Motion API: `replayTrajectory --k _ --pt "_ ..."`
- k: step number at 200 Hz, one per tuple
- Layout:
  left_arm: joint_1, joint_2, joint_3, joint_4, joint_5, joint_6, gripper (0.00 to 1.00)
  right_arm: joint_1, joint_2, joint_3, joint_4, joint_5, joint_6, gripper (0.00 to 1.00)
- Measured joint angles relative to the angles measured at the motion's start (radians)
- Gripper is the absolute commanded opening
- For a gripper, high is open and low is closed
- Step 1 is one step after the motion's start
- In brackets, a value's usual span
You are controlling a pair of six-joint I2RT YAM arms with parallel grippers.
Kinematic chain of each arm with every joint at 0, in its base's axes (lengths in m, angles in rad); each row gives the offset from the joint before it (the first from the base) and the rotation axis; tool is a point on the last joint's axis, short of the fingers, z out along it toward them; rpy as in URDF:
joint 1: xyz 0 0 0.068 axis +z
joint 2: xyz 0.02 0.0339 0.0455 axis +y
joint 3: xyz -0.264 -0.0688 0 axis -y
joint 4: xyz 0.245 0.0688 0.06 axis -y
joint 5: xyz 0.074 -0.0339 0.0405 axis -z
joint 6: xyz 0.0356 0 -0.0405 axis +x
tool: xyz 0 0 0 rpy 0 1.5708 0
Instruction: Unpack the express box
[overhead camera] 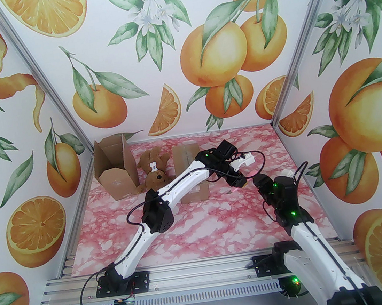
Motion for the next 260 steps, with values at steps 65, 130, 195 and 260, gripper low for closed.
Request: replayTrajectory --k 65,130,195,260 --pt "-0.016 -0.013 0.0 -0.013 0.018 0.003 0.24 0.002 -0.118 -0.001 -0.002 0.015 0.018 0.57" --pt "-0.026 -0.014 -0.018 -0.025 0.006 0.019 0.37 0.007 -0.072 0.0 -0.082 0.071 0.02 0.64" --pt "-0.045 -0.085 -0.311 0.05 -0.059 0.057 0.62 -0.022 -0.127 0.098 -0.368 0.231 -0.023 0.74" --pt "-0.127 -0.107 -0.407 0.212 -0.088 0.05 0.73 -0.085 -0.044 0.143 -0.598 0.256 -0.05 0.81"
